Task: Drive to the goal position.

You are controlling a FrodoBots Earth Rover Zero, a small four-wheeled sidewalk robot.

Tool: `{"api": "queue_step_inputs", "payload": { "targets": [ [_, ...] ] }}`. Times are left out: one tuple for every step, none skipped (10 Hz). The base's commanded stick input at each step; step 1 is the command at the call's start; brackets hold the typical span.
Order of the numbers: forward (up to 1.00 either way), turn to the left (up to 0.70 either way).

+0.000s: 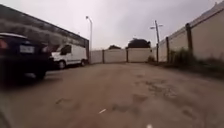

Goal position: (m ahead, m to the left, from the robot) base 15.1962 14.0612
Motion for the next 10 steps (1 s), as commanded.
{"api": "queue_step_inputs", "payload": {
  "targets": [
    [0.85, -0.19],
    [0.85, 0.03],
    [0.85, 0.03],
    [0.85, 0.04],
    [0.85, 0.04],
    [0.85, 0.04],
    [0.85, 0.04],
    [0.85, 0.04],
    [0.85, -0.04],
    [0.85, -0.24]
  ]
}}
